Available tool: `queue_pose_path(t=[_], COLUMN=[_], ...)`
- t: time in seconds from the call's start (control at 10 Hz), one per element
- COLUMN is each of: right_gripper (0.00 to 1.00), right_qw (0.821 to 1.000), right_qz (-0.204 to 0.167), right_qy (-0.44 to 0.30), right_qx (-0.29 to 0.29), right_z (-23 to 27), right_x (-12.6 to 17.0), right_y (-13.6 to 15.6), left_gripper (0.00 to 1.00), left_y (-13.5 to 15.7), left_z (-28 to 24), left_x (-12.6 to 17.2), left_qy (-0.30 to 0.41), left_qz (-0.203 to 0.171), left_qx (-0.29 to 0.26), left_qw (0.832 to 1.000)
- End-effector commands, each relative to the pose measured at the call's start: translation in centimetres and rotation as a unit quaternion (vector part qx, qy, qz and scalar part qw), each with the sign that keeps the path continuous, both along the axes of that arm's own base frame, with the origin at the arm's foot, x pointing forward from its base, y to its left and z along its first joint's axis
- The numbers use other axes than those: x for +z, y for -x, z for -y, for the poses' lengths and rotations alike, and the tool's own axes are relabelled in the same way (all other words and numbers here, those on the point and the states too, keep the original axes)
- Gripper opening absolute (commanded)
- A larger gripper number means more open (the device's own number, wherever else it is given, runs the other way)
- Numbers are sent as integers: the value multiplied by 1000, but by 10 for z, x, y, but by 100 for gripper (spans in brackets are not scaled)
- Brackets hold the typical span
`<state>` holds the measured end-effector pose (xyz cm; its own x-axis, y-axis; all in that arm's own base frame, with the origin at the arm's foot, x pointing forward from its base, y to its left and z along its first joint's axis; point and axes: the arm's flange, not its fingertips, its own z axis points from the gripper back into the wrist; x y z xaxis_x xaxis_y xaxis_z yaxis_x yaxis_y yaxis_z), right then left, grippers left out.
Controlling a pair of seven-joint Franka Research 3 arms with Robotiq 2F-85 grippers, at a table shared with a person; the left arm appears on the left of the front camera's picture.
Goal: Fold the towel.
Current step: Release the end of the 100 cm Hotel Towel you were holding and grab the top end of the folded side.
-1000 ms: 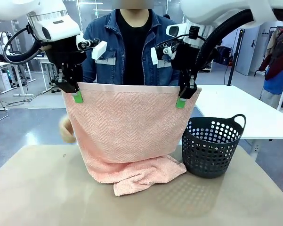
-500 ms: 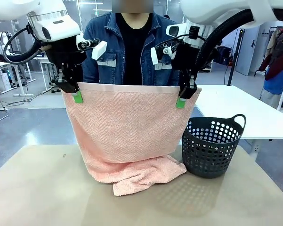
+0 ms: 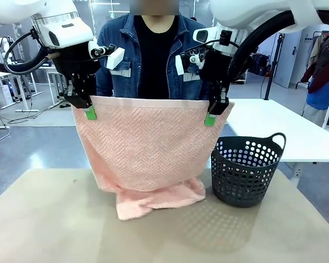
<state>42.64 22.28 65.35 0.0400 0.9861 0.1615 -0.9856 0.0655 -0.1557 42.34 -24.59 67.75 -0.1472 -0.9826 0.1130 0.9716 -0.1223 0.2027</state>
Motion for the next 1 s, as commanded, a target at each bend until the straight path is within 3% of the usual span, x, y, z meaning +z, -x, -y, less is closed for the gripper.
queue_pose_path(t=[0.0,0.9], right_gripper=[0,0], right_qw=[1000,1000], right_qz=[-1,-1], right_qy=[0,0], right_qx=[0,0], right_z=[0,0], right_x=[0,0], right_y=[0,0], left_gripper=[0,0], left_y=[0,0], left_z=[-1,-1], left_x=[0,0], left_qy=[0,0], left_qz=[1,1], left_qx=[-1,-1], left_qw=[1000,1000])
